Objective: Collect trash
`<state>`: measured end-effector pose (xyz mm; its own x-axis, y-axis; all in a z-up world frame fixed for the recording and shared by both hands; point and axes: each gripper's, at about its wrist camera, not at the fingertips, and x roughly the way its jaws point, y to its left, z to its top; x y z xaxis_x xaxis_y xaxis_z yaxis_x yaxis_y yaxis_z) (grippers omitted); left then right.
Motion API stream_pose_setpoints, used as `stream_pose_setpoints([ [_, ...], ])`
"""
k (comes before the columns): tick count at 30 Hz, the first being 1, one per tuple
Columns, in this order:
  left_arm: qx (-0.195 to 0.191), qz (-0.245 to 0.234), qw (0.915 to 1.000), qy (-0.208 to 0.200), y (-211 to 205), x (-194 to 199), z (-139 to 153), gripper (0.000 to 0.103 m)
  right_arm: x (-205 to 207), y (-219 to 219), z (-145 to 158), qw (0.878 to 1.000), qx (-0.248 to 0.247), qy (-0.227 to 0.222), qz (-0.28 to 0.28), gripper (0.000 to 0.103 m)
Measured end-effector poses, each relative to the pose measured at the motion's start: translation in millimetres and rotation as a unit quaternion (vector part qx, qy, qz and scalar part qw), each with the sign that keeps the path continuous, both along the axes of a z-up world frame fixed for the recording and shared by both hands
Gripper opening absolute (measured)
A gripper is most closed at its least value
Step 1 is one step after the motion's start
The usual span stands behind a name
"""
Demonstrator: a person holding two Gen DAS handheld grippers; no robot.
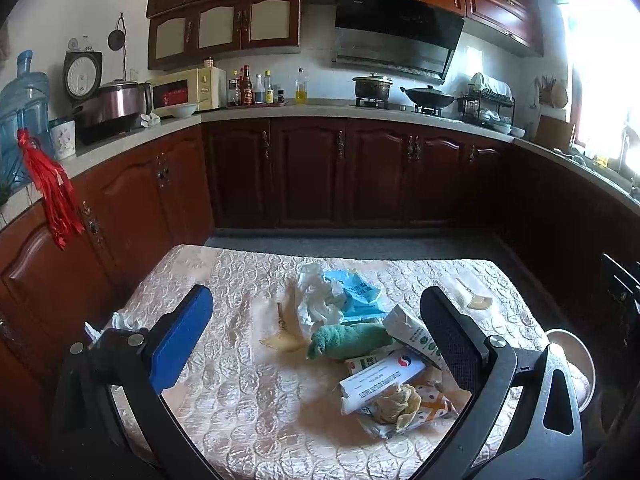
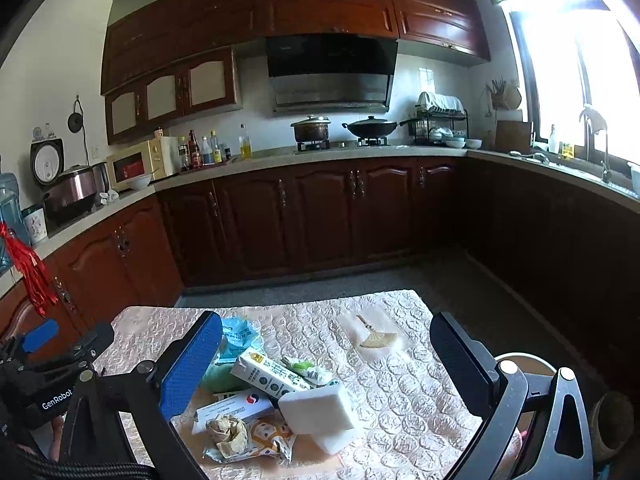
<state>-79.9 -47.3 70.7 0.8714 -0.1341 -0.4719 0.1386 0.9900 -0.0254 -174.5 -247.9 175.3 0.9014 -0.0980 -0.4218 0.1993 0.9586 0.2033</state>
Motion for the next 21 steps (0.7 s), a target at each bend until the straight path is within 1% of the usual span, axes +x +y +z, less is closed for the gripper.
stream_pose_setpoints([
  [6, -0.005, 0.0, 1.0, 0.002, 2.8, 1.3, 0.2, 0.103, 0.2, 0.9, 4.3, 1.0, -0.012, -0.004, -0.003, 0.103],
  [21, -0.01, -0.001, 1.0, -0.002, 4.8, 2.3, -0.2, 0.103, 3.8, 1.1, 3.4, 1.0, -0.012, 0.003, -0.002, 0.103],
])
